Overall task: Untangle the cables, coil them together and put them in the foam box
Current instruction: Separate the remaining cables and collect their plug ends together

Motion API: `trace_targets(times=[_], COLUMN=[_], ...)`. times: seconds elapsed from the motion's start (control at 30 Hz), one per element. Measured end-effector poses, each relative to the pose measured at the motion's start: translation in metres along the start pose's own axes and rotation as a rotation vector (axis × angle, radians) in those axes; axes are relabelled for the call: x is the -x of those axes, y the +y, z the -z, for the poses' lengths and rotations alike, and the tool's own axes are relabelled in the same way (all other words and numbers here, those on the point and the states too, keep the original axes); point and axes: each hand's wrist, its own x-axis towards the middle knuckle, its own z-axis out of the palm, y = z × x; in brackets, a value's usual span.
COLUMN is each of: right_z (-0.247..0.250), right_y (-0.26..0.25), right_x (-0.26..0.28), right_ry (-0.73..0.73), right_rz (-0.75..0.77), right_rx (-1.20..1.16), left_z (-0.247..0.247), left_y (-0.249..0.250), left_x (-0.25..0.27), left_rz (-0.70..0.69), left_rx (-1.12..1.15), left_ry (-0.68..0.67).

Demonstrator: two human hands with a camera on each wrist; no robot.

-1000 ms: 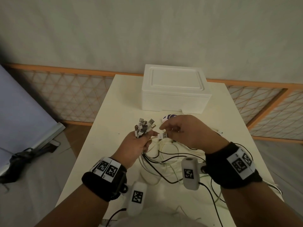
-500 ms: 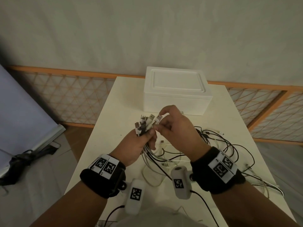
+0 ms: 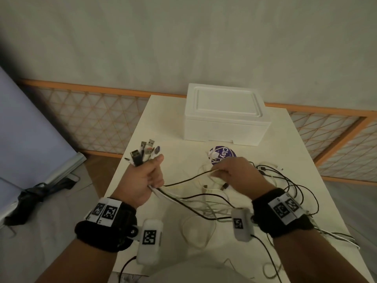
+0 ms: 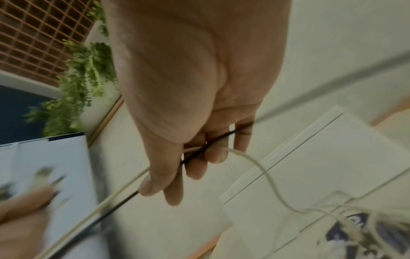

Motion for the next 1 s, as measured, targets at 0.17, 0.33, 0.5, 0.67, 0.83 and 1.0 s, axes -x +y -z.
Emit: trace_targets(times=[0.17, 0.33, 0.5, 0.67, 0.83, 1.0], right_z=[0.023, 0.023, -0.004, -0.008, -0.013, -0.043], right_y=[0.034, 0.032, -0.021, -0.053, -0.026, 0.046], right_x=[0.012, 0.008, -0.009, -0.023, -0.013, 0.003], right_ry=[0.082, 0.165, 0.073, 0.138, 0.062, -0.037], right_rz=[-0.192, -0.157, 0.156, 0.331, 0.097, -0.322], right_rx=[-0.036, -0.053, -0.017, -0.029, -0.175, -0.106], left_z=[0.033, 0.044, 0.001, -0.029, -0.015, 0.004], left_y=[0.002, -0.003, -0.015, -0.016, 0.016, 0.051], left_x=[0.001, -0.002, -0.002, -0.002, -0.004, 0.0], left_rz=[0.022, 0.048, 0.04, 0.158, 0.005, -0.163], left_rx=[-0.026, -0.128, -0.392, -0.605, -0.369, -0.109], left_ry=[0.158, 0.295, 0.093, -0.09, 0.094, 0.139])
